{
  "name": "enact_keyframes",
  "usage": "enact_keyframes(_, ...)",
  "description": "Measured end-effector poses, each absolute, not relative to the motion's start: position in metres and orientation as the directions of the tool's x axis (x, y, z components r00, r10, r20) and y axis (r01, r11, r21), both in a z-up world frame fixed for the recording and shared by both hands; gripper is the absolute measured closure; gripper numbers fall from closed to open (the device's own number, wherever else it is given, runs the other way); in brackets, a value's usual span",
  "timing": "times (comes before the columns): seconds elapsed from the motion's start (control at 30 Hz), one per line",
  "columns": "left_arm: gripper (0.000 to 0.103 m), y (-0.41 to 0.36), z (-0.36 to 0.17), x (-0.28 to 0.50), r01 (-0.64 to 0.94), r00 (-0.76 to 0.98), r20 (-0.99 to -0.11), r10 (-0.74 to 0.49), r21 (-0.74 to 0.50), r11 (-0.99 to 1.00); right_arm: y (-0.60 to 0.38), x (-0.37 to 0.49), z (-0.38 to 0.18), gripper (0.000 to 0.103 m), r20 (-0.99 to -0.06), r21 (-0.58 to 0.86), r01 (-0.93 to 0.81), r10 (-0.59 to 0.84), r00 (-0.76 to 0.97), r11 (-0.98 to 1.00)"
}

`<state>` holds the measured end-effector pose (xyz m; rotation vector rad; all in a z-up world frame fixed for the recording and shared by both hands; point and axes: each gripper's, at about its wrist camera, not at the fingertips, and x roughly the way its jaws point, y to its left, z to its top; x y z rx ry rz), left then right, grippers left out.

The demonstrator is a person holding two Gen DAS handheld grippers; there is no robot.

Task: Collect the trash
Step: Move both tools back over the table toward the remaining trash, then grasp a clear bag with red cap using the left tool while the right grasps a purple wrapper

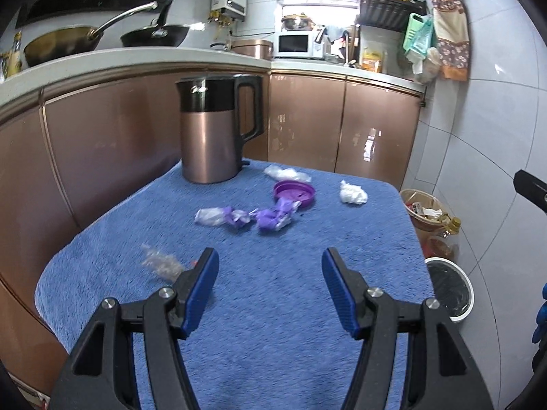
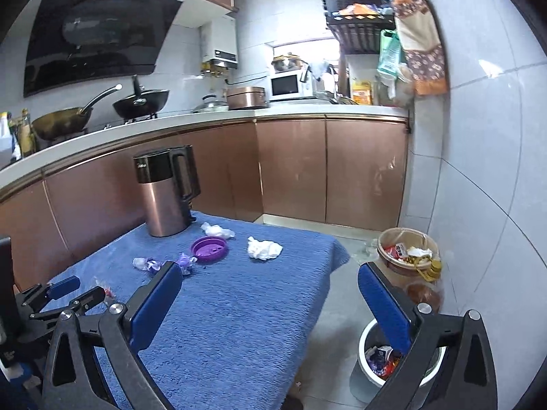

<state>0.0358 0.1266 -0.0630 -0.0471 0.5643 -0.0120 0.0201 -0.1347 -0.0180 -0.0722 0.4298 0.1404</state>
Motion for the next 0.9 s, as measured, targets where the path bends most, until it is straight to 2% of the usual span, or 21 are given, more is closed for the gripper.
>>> enact_keyframes(0.17, 0.042, 0.148, -0.072, 0.038, -0.03, 0.834, -0.552, -0.015, -0.073, 0.997, -0.121, 0.025, -0.025, 0.0, -0.427, -0.041, -0.2, 0.164, 0.889, 0.979)
enact_keyframes(0.4, 0.042, 0.196, -0.092, 0.04, -0.105, 0.8, -0.599, 0.008, -0.128, 0.986, -0.095, 0.038, -0.043, 0.0, -0.524, -0.083, -0.286, 0.202, 0.827, 0.955)
enact_keyframes(0.63, 0.042, 0.241, -0.116, 0.035, -0.085, 0.763, -0.639, -0.101, -0.254, 0.963, -0.076, 0.059, -0.075, 0.0, -0.611, -0.07, -0.372, 0.255, 0.749, 0.926)
enact_keyframes(0.9, 0.042, 0.221, -0.115, 0.066, -0.026, 0.759, -0.64, -0.122, -0.216, 0.976, -0.057, 0.096, -0.102, 0.0, -0.689, -0.042, -0.432, 0.287, 0.665, 0.901)
